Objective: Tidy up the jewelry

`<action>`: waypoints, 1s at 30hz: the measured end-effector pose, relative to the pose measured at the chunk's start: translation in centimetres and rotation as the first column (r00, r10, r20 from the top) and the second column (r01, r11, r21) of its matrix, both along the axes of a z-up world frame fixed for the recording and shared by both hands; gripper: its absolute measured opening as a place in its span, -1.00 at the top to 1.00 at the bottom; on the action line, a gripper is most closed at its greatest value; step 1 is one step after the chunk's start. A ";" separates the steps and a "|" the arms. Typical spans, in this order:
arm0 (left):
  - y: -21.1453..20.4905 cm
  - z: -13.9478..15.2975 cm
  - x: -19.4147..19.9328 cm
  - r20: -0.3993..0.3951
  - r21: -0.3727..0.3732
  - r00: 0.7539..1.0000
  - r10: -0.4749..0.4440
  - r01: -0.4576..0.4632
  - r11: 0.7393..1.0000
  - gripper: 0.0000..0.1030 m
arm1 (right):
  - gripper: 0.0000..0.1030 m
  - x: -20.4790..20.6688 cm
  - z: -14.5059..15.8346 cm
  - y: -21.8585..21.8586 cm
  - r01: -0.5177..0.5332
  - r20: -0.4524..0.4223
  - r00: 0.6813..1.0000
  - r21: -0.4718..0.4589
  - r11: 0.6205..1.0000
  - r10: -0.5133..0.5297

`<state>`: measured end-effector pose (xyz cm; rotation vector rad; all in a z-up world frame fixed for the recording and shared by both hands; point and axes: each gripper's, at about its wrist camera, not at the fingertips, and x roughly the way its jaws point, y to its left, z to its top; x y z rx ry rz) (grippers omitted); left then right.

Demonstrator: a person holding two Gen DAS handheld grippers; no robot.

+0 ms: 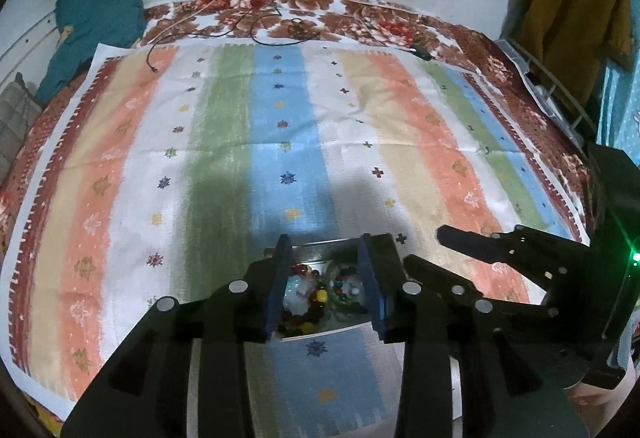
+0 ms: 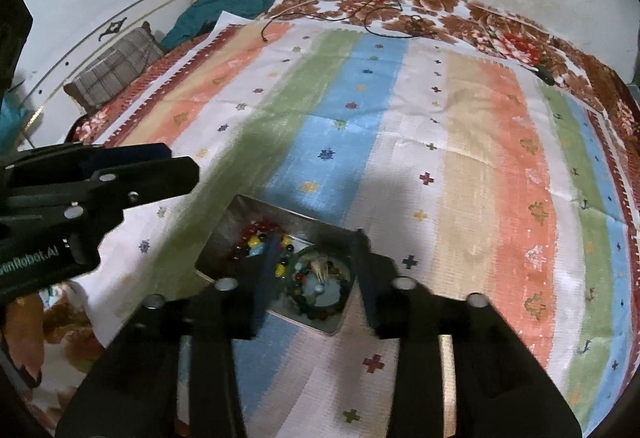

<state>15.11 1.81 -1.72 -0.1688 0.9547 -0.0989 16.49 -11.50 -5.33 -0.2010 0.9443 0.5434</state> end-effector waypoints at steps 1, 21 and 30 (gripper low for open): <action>0.2 0.1 -0.1 0.004 0.000 1.000 0.007 -0.007 1.000 0.31 | 0.20 0.0 0.0 -0.2 0.003 0.000 1.000 0.000 1.000 -0.003; 0.7 0.2 -3.8 0.028 0.036 1.000 0.003 -0.004 0.999 -0.25 | -0.36 -2.8 1.0 -2.8 0.024 0.048 0.999 0.011 1.000 -0.024; 0.8 0.6 -6.4 0.062 0.013 0.998 0.017 -0.018 1.000 -0.59 | -0.63 -4.7 1.5 -3.9 0.022 0.069 0.997 0.028 0.999 -0.023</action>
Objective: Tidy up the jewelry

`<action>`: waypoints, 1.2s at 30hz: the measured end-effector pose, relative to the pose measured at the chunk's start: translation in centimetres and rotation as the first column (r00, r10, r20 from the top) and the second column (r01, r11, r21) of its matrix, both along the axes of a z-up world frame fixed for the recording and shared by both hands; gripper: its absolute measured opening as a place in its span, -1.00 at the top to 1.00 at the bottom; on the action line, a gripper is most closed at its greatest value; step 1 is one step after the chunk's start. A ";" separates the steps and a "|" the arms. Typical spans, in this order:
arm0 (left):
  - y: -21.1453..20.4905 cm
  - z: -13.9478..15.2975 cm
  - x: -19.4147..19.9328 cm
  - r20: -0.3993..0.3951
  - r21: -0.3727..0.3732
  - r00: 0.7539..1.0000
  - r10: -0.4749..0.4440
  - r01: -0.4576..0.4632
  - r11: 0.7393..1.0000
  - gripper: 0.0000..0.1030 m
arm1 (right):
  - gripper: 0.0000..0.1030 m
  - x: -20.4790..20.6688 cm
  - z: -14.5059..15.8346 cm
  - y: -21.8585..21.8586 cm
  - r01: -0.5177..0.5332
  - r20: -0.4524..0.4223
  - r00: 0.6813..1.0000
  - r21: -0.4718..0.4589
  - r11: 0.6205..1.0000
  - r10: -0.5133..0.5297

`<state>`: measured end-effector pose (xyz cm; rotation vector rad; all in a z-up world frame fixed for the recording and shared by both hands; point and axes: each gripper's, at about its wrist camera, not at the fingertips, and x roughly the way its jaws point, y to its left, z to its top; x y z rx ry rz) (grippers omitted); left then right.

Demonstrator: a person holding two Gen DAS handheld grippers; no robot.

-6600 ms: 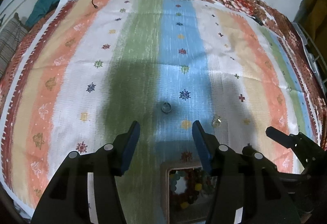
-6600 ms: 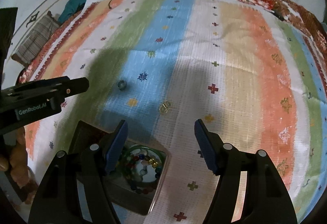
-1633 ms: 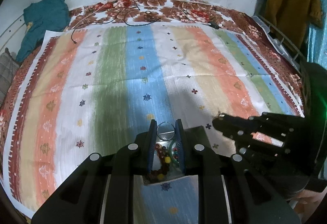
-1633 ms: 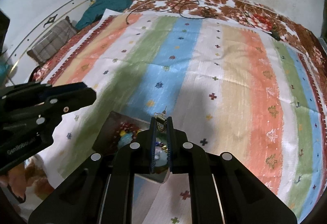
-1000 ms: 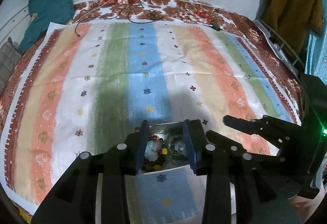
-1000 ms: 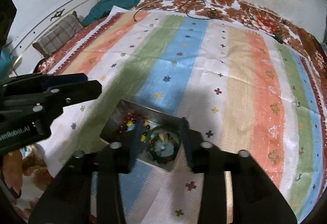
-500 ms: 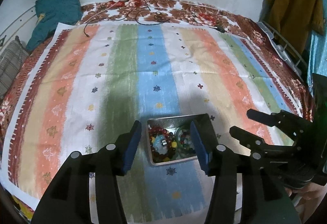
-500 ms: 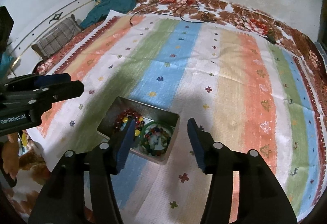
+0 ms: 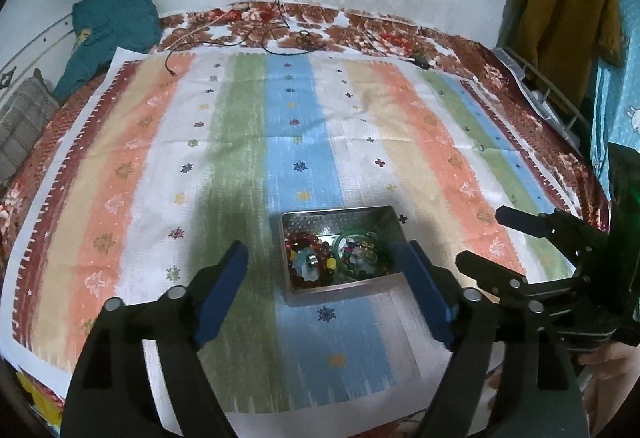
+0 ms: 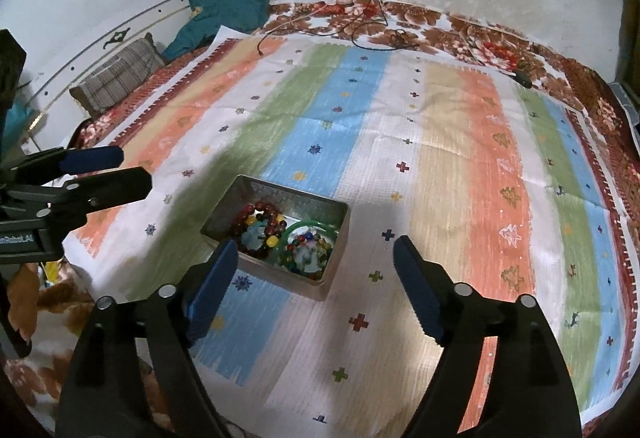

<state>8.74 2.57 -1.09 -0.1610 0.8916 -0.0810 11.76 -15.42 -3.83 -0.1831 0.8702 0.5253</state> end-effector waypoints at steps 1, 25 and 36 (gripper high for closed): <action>-0.1 0.0 -0.2 0.001 0.001 1.000 0.001 -0.001 1.000 -0.61 | -0.63 -0.1 0.1 -0.2 0.002 0.003 1.000 0.005 1.000 -0.002; -1.2 -0.1 -4.7 0.083 0.113 0.996 0.020 -0.029 0.993 -0.89 | -0.75 -3.1 0.5 -1.8 -0.007 0.033 0.999 0.040 0.999 0.006; -1.9 -0.2 -5.1 0.082 0.175 0.996 0.017 -0.031 0.984 -0.89 | -0.75 -3.7 0.7 -2.1 -0.010 0.045 0.999 0.033 0.999 0.008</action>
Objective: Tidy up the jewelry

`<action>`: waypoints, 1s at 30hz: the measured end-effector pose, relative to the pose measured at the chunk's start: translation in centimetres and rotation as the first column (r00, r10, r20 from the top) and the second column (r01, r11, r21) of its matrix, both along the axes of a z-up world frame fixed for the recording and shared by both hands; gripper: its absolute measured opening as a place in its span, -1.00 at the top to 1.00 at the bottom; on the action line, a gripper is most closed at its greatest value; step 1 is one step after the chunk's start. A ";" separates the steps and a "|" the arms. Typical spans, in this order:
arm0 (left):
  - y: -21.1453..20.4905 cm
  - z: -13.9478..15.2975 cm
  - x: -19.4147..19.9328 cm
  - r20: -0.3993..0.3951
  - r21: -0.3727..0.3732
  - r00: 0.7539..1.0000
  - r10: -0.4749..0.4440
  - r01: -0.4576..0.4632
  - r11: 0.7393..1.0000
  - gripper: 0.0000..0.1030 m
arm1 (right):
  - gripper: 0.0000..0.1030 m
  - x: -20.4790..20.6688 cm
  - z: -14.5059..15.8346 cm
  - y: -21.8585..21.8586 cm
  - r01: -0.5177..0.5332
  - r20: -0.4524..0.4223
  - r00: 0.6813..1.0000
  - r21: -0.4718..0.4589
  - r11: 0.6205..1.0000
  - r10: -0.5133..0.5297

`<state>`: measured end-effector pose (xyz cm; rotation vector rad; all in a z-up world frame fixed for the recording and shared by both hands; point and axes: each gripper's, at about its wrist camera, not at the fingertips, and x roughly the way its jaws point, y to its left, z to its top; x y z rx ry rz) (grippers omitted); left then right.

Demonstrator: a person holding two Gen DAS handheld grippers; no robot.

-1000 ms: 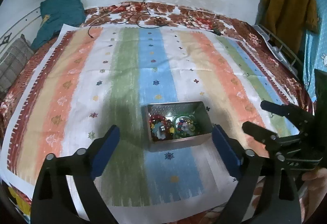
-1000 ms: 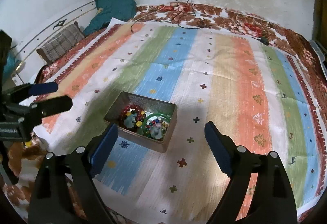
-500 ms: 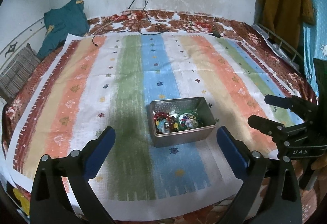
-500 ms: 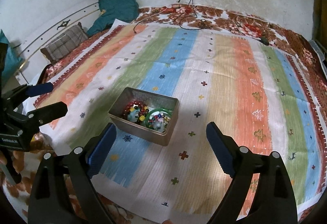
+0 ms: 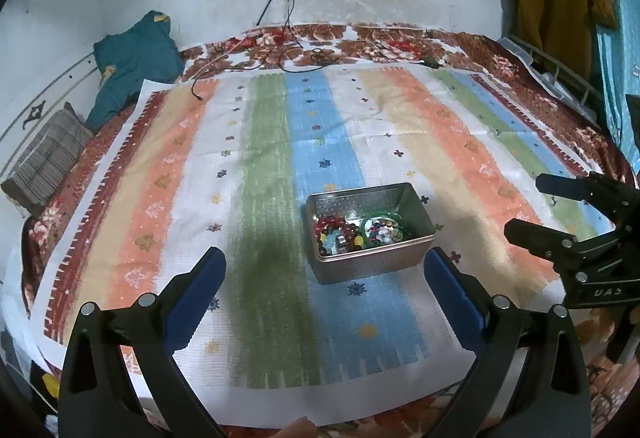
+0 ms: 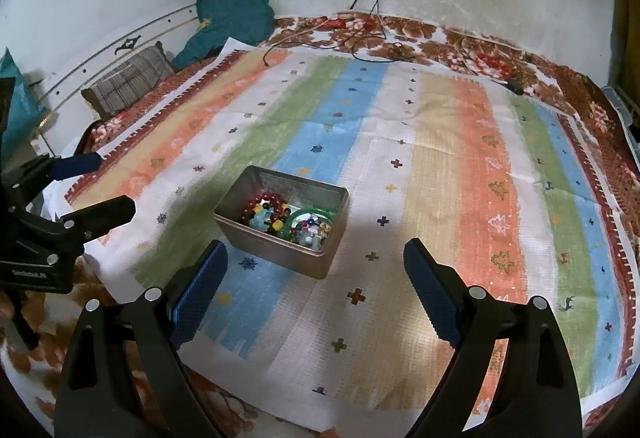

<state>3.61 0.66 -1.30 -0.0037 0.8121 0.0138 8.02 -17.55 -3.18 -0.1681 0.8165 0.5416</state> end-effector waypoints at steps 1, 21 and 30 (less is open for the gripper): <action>-0.1 0.0 0.0 -0.001 0.004 1.000 -0.002 0.002 1.000 -0.89 | -0.75 -0.1 0.1 -0.1 0.001 -0.001 1.000 0.006 1.000 -0.001; -0.6 0.3 -1.3 0.038 0.019 0.999 -0.029 0.028 0.999 -0.89 | -0.75 -0.7 0.2 -0.7 -0.004 0.001 1.000 0.033 0.999 0.004; -0.6 0.9 -1.5 0.054 -0.003 0.998 -0.040 0.040 0.999 -0.89 | -0.75 -0.9 0.3 -0.4 -0.016 0.002 1.000 0.019 1.000 0.016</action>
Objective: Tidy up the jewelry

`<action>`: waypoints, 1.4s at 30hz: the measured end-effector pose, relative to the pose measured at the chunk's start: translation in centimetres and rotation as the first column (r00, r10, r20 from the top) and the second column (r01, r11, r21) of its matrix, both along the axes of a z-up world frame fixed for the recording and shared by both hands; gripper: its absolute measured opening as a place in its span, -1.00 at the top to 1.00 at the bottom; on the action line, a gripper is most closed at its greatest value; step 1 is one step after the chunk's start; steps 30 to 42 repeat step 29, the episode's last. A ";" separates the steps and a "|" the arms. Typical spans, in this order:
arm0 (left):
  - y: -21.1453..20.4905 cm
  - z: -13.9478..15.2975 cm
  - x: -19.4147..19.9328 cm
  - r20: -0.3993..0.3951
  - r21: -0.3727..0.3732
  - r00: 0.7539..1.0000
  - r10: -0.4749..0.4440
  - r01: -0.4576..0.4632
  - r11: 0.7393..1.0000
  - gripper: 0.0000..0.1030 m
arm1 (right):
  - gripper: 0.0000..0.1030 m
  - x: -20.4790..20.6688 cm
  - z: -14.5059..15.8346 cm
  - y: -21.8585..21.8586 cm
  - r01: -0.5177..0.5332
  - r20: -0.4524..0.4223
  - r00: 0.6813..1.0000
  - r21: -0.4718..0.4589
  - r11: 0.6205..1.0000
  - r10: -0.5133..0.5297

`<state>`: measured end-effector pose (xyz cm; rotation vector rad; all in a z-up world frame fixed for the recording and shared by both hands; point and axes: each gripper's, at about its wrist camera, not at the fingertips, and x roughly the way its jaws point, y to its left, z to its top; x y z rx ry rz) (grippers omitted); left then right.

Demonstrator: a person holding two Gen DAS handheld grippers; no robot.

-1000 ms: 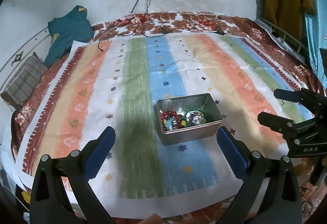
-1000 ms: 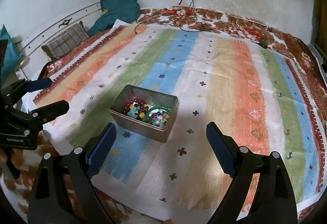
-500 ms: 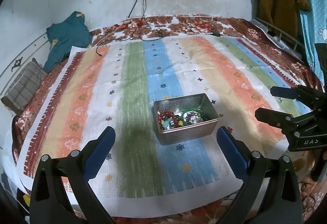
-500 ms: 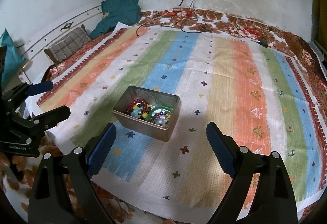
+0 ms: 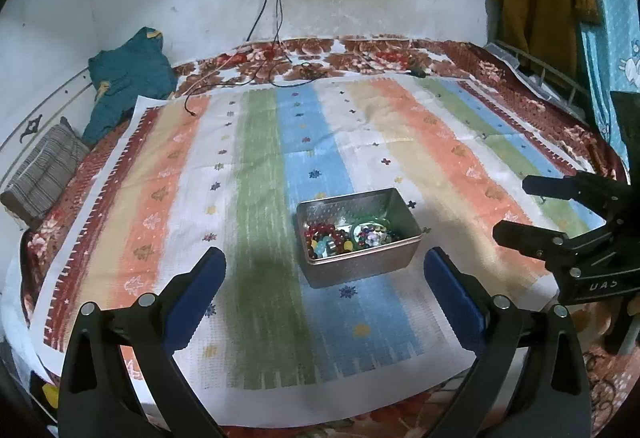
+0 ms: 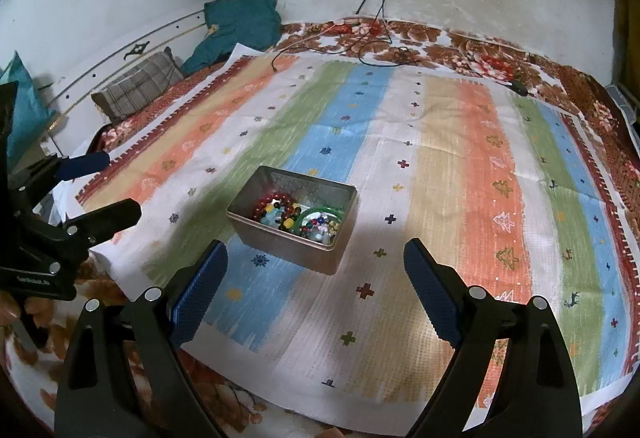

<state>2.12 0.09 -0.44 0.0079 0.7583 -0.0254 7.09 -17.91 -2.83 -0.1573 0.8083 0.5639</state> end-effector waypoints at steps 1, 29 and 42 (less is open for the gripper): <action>0.0 0.1 0.0 0.002 -0.004 1.000 -0.002 0.003 1.000 -0.89 | -0.75 0.0 0.0 0.0 0.000 -0.001 1.000 0.000 1.000 0.000; -0.1 0.0 -0.4 0.014 0.009 1.000 -0.011 0.011 1.000 -0.89 | -0.78 -0.2 -0.2 0.3 -0.025 0.000 1.000 -0.005 1.000 0.025; -0.1 0.0 -0.4 0.014 0.009 1.000 -0.011 0.011 1.000 -0.89 | -0.78 -0.2 -0.2 0.3 -0.025 0.000 1.000 -0.005 1.000 0.025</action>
